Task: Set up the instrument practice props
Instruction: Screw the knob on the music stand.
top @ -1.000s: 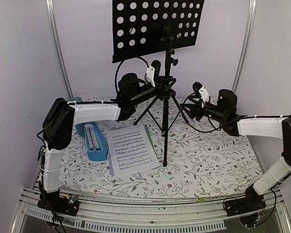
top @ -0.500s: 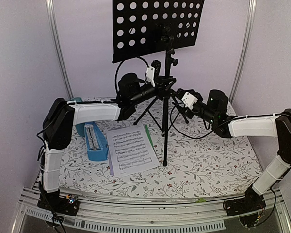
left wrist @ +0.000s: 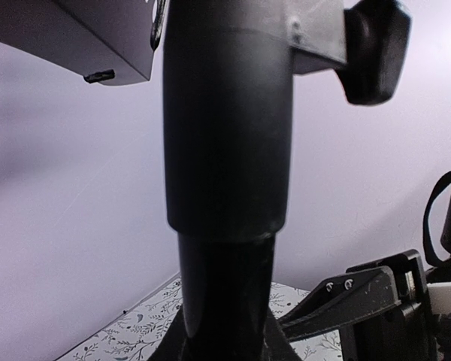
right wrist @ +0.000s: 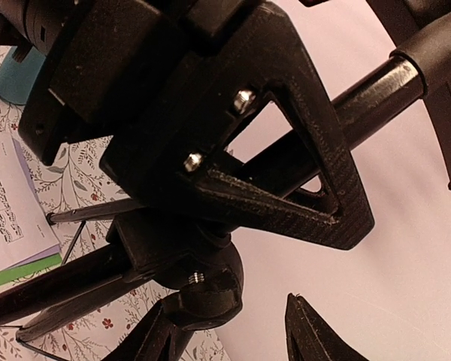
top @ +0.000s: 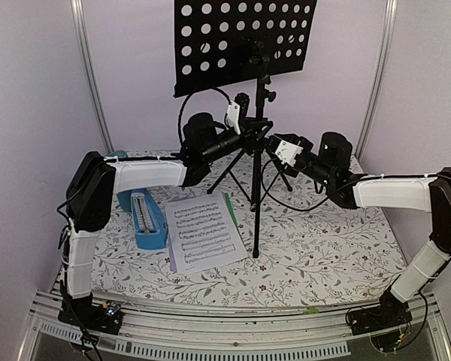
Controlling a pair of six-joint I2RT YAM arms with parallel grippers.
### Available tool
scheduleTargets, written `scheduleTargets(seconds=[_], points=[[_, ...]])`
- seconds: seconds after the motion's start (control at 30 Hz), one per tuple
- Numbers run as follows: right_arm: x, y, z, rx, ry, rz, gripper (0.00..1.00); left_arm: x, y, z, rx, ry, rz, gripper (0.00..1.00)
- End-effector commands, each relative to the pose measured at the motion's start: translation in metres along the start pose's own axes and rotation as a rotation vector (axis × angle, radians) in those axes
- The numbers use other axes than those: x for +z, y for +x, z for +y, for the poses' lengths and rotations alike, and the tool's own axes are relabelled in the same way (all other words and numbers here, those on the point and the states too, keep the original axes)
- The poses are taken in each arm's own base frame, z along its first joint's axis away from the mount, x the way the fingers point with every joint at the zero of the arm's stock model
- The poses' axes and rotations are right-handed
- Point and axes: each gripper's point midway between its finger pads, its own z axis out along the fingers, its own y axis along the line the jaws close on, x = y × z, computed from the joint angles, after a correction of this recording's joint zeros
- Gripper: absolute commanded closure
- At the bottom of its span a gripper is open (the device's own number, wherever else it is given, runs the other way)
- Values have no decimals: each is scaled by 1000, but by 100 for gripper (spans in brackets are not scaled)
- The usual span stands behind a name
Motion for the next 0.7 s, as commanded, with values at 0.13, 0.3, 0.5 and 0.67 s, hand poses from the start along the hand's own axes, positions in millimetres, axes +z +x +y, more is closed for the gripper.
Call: scheduleTargets(seconds=[0.13,0.3,0.5,0.67], points=[[9,-3,9,-24,-76,9,59,1,19,-3,-47,18,87,100],[10,-6,12,-16,-108,3,66,1,20,-3,-47,17,91,100],[11,-3,16,26,-136,27,76,0,20,-3,-44,18,89,100],[12,-1,17,91,-161,54,87,0,20,-3,-43,18,90,100]])
